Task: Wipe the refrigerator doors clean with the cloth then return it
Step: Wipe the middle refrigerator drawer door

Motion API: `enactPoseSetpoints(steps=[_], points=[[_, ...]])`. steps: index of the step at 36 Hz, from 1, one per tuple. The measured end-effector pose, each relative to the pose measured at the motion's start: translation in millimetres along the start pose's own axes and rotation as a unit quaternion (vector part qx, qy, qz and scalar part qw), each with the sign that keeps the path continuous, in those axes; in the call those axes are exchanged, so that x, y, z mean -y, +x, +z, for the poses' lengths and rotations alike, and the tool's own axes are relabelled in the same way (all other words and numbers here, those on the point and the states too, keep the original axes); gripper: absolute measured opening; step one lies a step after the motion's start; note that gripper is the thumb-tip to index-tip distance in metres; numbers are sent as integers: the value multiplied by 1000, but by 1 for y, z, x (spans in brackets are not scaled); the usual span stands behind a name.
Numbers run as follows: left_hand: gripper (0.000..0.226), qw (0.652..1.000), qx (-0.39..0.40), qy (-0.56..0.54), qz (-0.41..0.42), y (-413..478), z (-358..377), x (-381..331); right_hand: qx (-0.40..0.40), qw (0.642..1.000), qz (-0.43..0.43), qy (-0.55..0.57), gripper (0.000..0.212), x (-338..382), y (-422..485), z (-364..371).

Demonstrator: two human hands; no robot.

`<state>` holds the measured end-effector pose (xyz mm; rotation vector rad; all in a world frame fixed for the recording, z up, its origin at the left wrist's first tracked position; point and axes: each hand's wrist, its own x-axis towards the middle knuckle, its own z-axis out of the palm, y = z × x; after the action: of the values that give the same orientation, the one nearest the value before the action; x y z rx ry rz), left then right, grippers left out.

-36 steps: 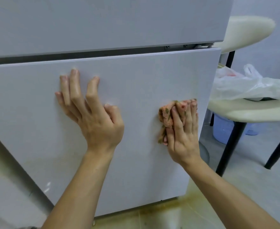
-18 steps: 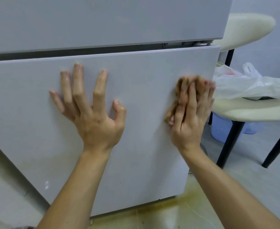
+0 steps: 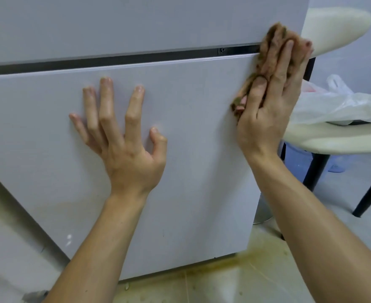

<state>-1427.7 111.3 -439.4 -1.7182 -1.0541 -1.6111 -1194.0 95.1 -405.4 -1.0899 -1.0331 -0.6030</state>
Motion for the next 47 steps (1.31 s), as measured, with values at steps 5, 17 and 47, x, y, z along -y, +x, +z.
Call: enactPoseSetpoints(steps=[5, 17, 47], points=[[63, 1000, 6, -9, 1, 0, -2, 2, -3, 998, 64, 1, 59, -17, -63, -11], [67, 1000, 28, -9, -11, 2, -11, -5, 95, 979, 174, -49, 67, -28, -162, -35], [67, 998, 61, -19, 26, 2, -55, 62, 74, 990, -118, -27, 56, 23, -140, 26]])
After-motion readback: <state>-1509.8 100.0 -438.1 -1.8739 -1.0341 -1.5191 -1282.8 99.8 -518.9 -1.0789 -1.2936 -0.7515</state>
